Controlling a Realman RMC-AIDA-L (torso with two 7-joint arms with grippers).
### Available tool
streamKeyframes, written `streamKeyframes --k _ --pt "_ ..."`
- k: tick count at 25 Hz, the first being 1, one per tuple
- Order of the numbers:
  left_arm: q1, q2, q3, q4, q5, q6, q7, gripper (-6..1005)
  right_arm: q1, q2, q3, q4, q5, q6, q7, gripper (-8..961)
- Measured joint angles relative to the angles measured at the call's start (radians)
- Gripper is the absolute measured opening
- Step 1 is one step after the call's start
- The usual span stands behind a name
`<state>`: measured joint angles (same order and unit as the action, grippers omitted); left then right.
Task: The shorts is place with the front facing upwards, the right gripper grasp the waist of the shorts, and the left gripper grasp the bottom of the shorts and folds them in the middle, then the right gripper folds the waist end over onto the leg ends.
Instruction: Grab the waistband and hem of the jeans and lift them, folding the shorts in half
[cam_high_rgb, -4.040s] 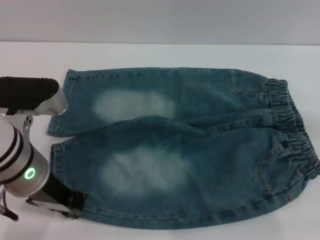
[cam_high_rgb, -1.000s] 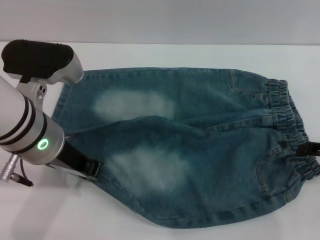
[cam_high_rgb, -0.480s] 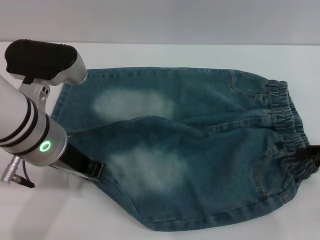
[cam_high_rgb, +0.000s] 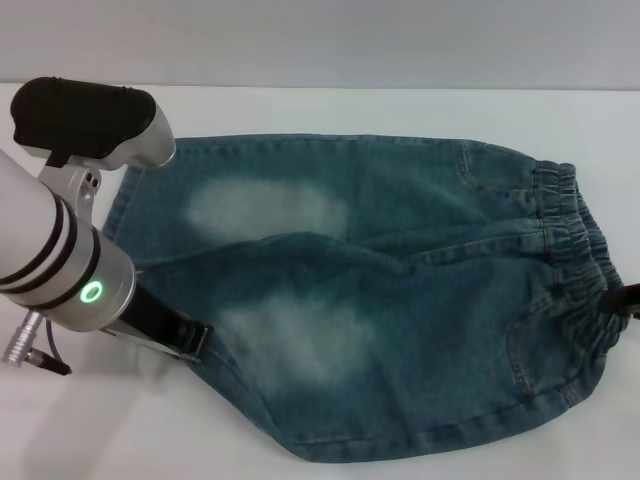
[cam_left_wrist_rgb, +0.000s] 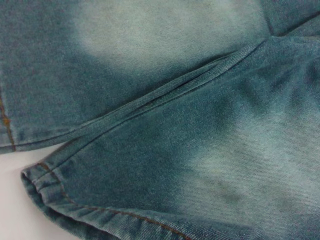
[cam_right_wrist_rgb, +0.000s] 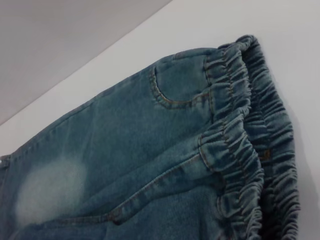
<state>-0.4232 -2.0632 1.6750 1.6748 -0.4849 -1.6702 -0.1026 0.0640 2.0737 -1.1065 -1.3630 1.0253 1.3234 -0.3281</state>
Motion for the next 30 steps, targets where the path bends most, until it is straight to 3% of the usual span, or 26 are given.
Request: streamKeyframes --k 8,22,30 --pt "0.018 0.0 0.001 0.011 0.0 0.02 -0.001 87 0.007 0.0 0.001 -0.015 0.002 0.013 -0.01 -2" --pt "0.051 0.002 -0.051 0.053 -0.002 0.086 -0.001 87 0.011 0.003 0.037 -0.051 0.083 -0.014 -0.059 -2" --pt "0.098 0.002 -0.141 0.064 -0.019 0.186 0.051 86 0.03 0.003 0.059 0.104 0.259 -0.164 -0.248 -1"
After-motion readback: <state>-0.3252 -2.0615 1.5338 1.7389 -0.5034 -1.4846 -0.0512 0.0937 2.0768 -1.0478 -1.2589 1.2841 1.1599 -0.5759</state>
